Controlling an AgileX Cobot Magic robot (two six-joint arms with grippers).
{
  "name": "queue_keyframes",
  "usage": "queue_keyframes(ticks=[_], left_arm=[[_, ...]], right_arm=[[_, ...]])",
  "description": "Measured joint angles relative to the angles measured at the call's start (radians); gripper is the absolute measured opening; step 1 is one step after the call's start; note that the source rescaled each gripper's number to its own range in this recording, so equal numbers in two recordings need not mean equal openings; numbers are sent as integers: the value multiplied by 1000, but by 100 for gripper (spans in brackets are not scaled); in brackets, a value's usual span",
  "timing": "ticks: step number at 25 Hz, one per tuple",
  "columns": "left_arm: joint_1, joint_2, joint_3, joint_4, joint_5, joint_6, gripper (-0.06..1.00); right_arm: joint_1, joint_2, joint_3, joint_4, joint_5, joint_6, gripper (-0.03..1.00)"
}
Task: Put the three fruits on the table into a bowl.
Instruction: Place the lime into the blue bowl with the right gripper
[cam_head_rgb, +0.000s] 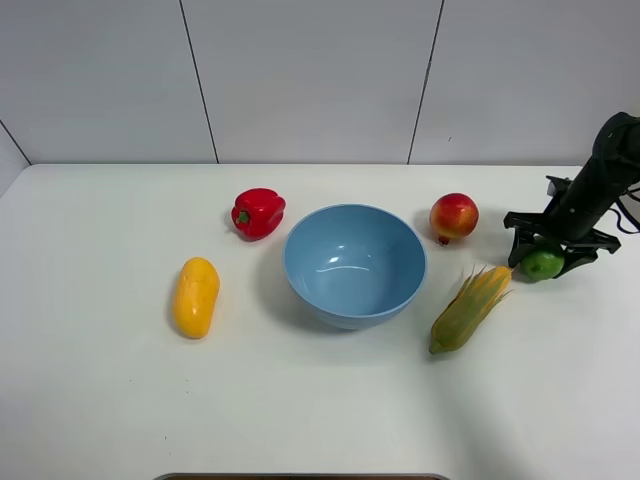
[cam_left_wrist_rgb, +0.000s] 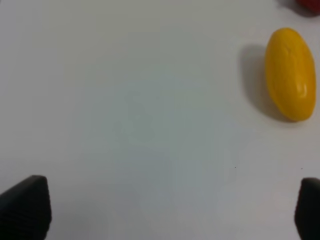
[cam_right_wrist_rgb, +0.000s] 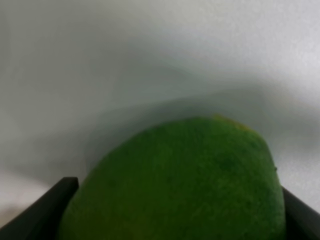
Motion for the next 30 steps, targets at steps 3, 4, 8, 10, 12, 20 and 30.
queue_keyframes(ticks=[3,4,8,10,12,20,30], left_arm=[[0,0,0,0,0,0,100],[0,0,0,0,0,0,100],[0,0,0,0,0,0,100],[0,0,0,0,0,0,100],[0,0,0,0,0,0,100],[0,0,0,0,0,0,100],[0,0,0,0,0,0,100]], right_arm=[[0,-52,0,0,-4,0,0],[0,-74,0,1,-4,1,0],[0,-161,0,3,5,5,0],[0,-205,0,18,9,8,0],[0,-256,0,50,15,8,0],[133,-383,0,80,41,0,0],[538,-395,0,76,19,-1,0]])
